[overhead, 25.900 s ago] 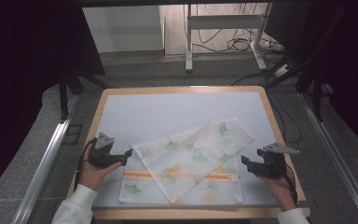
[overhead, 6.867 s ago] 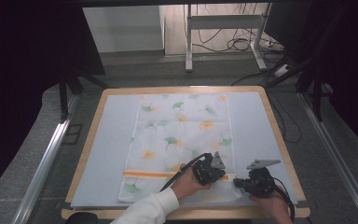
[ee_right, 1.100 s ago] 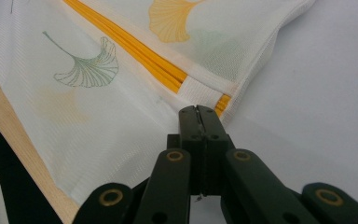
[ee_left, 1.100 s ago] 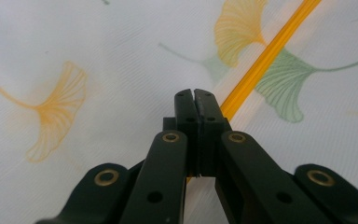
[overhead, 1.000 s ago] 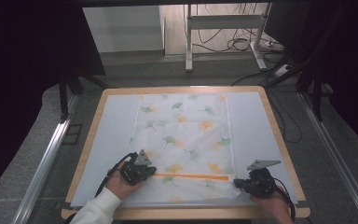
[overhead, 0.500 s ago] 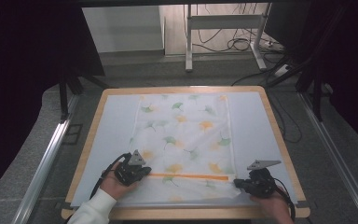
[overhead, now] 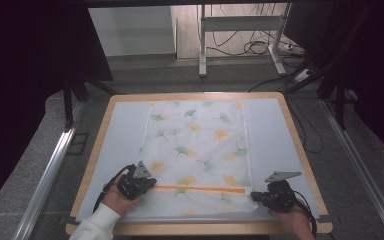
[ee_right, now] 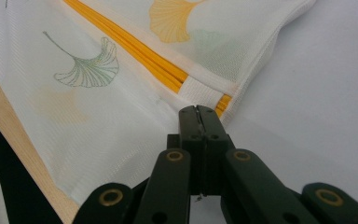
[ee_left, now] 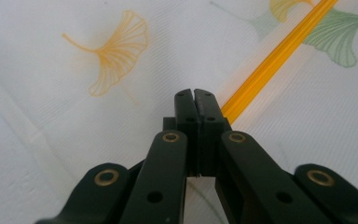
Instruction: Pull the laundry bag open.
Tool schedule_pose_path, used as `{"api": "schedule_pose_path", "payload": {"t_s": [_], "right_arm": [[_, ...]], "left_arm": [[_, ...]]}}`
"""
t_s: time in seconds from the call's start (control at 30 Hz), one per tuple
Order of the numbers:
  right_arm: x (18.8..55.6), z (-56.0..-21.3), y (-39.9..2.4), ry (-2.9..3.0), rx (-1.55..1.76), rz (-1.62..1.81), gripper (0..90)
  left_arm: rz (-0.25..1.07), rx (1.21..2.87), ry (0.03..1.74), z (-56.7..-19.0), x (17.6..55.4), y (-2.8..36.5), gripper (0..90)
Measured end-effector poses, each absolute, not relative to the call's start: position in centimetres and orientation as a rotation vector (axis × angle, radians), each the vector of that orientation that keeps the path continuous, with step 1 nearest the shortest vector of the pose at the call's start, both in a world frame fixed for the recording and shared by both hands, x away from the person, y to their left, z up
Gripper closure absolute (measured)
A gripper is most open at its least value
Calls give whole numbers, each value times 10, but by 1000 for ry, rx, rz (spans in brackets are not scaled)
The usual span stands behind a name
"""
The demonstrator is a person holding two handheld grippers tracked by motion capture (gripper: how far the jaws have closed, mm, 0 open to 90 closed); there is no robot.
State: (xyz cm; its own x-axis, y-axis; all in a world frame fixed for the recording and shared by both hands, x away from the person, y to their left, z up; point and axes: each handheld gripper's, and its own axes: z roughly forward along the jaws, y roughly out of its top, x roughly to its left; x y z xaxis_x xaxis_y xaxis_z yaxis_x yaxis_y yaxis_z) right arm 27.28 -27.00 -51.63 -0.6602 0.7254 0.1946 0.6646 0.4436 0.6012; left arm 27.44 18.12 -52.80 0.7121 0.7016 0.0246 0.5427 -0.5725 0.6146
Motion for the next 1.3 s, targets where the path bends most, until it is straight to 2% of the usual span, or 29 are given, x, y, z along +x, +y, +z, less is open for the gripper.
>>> {"api": "schedule_pose_path", "payload": {"t_s": [1.3], "right_arm": [[274,-516,-270,2604,1240,1010,899]], "left_arm": [[364,2210,1095,-528,265,234,900]]}}
